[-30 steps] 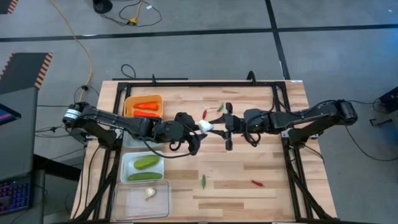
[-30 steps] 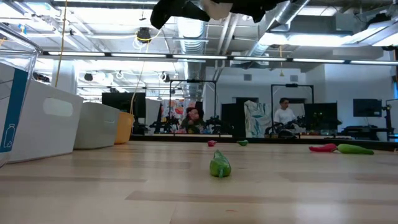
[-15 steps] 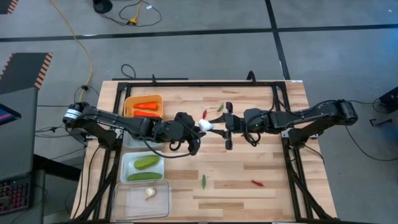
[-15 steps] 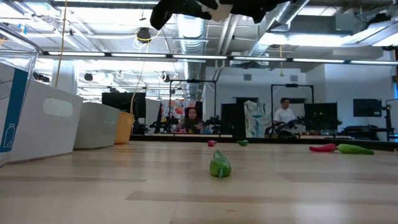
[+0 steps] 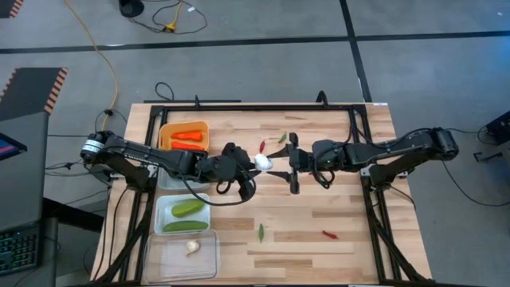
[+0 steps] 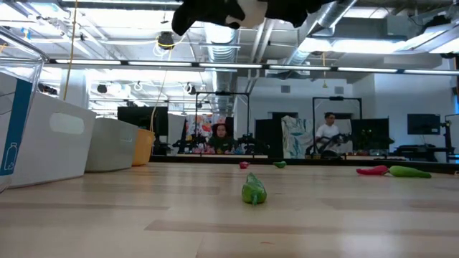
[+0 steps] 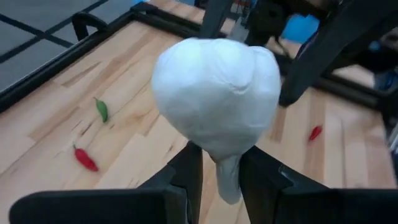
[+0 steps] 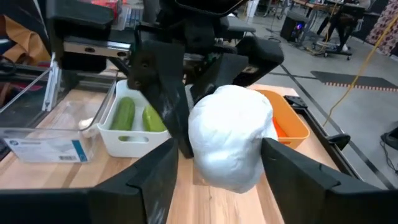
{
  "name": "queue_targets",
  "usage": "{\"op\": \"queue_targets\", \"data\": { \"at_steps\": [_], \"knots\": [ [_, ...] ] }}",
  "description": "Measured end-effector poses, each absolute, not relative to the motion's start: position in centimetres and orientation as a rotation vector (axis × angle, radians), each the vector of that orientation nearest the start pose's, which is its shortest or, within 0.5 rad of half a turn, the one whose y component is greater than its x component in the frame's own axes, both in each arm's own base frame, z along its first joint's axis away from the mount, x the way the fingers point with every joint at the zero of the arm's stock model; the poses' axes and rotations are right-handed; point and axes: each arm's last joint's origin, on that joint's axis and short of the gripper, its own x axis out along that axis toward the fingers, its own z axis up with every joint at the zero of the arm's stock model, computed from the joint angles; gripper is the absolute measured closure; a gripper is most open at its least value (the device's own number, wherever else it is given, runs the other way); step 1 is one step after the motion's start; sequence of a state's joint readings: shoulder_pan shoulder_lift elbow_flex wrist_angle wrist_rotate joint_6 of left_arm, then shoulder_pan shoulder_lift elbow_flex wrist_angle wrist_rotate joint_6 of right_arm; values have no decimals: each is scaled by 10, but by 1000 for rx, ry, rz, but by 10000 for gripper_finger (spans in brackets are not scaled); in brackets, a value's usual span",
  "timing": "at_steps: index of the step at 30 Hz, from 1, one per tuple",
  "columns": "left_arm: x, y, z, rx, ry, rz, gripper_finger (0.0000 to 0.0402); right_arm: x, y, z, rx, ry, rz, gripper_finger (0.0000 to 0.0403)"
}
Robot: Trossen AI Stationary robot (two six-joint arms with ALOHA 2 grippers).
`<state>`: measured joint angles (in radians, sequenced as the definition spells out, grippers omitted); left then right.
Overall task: Sort produce into baskets
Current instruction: Put the garlic into the transparent bin
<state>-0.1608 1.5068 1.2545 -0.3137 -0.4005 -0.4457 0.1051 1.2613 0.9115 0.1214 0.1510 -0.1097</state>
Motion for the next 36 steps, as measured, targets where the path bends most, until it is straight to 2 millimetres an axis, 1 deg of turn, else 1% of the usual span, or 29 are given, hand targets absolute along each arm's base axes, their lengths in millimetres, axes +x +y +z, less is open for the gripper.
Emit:
{"op": "queue_targets", "data": {
  "at_steps": [4,10,13,20,25,28,30,34,36],
  "knots": [
    [327,-44,306,-266,585,310,326,282,25,301,-145,275,-30,143],
    [318,-50,296,-303,770,163,326,279,25,291,-159,383,-25,143],
    [316,-53,294,-296,797,159,328,277,25,287,-164,426,-23,143],
    [314,-54,293,-263,821,142,349,273,24,279,-178,522,-18,143],
    [316,-54,293,-222,819,107,346,271,24,275,-183,568,-18,143],
    [318,-54,294,-175,804,45,332,270,24,275,-149,568,-28,143],
    [319,-55,296,-173,780,30,315,270,24,275,-144,568,-30,143],
    [328,-55,297,-153,712,34,264,270,24,276,-145,574,-30,143],
    [331,-56,292,-119,723,23,233,270,24,277,-148,593,-30,143]
  ]
}}
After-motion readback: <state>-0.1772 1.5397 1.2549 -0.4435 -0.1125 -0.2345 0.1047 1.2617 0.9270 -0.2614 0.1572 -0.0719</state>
